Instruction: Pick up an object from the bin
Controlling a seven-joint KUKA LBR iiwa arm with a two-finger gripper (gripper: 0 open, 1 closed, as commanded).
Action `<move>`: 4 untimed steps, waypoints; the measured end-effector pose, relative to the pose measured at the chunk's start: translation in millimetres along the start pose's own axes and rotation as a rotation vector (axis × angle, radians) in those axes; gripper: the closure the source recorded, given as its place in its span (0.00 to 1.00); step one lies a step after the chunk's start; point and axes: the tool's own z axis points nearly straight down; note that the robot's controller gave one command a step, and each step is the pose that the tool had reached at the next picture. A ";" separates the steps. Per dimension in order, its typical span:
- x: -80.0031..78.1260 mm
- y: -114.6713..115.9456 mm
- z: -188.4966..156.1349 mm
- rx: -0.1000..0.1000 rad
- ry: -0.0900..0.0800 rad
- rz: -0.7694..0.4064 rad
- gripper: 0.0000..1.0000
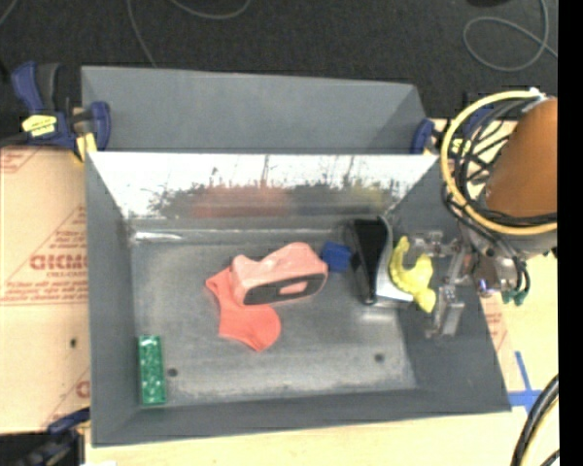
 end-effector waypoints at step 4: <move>-68.6 41.0 108.5 0.001 -0.009 -0.004 0.00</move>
Offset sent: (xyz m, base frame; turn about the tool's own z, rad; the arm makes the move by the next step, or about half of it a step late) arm 0.0342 0.0332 -0.0103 0.0176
